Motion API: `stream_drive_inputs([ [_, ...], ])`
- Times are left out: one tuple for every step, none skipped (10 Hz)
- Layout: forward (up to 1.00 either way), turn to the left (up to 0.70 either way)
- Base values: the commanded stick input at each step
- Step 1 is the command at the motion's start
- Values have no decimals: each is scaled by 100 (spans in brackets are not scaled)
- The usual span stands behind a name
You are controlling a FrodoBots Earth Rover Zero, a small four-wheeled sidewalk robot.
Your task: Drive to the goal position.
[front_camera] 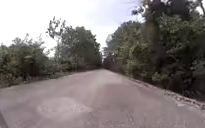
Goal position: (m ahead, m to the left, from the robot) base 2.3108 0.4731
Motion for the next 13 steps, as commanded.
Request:
stream_drive_inputs([
  [50, 0],
  [50, 0],
  [50, 0],
  [50, 0],
  [50, 0],
  [50, 0],
  [50, 0],
  [50, 0],
  [50, 0],
  [50, 0],
  [50, 0],
  [50, 0],
  [50, 0],
])
